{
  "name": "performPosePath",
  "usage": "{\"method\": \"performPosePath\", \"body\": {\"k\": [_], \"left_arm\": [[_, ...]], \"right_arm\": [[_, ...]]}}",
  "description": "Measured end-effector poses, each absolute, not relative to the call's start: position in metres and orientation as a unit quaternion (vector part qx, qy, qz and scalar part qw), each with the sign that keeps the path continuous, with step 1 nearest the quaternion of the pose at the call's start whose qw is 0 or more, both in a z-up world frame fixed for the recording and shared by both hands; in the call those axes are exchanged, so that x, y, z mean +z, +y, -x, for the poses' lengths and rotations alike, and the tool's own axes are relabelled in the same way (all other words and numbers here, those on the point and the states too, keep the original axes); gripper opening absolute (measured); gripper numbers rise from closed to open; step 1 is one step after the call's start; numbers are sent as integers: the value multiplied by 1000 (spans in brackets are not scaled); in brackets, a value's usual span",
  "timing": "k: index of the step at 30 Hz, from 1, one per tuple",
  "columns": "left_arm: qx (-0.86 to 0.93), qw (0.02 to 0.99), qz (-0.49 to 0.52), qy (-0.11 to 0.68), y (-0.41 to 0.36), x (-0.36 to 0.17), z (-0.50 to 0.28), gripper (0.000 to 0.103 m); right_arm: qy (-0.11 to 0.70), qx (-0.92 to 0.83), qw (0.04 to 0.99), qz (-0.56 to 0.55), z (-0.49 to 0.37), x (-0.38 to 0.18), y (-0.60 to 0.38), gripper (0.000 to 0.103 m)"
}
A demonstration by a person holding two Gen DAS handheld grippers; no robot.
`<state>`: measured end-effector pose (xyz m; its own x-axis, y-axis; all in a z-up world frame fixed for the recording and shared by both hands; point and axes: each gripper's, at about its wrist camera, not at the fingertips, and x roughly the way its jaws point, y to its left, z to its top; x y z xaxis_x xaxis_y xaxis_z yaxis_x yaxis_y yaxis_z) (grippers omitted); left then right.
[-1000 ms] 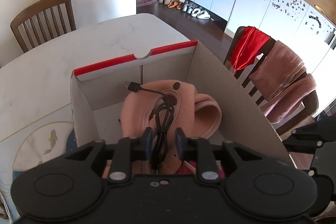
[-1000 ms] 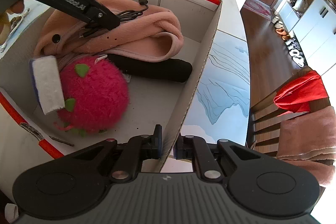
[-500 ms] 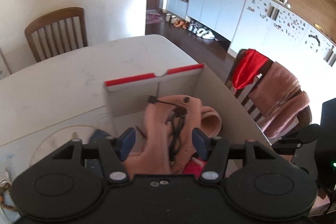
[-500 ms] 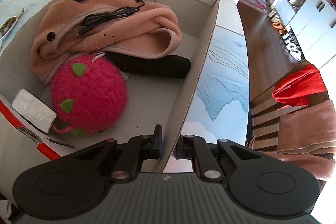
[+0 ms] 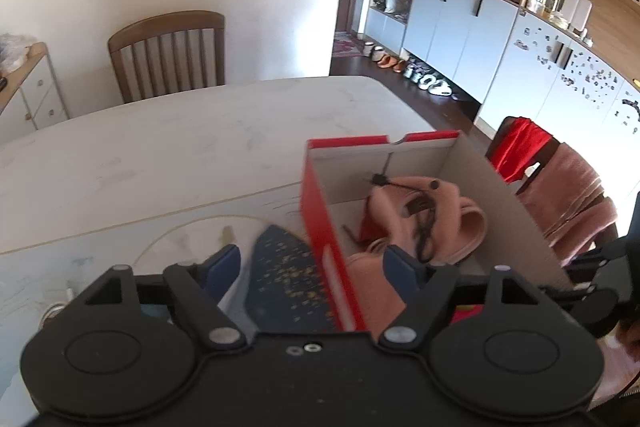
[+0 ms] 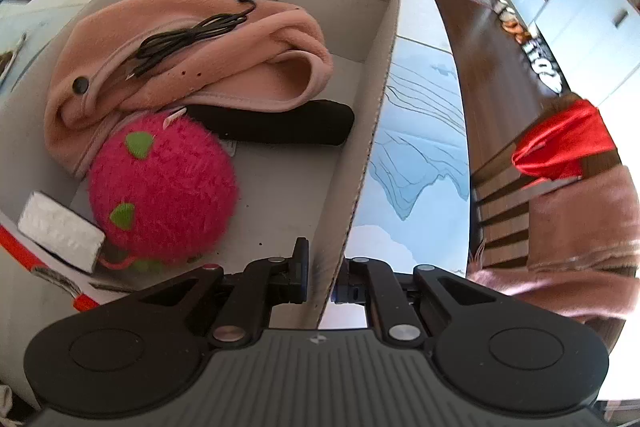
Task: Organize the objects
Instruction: 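Return the left gripper to the pile and grasp the brown beaded bracelet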
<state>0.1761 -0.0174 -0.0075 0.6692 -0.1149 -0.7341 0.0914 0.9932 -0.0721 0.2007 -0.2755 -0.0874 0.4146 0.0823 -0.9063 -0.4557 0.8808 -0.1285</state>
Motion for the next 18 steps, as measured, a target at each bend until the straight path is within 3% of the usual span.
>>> {"method": "performPosePath", "body": {"k": [18], "left_arm": [[17, 897, 26, 440, 66, -50, -147, 87]], "right_arm": [[507, 105, 846, 127, -207, -65, -274, 5]]}}
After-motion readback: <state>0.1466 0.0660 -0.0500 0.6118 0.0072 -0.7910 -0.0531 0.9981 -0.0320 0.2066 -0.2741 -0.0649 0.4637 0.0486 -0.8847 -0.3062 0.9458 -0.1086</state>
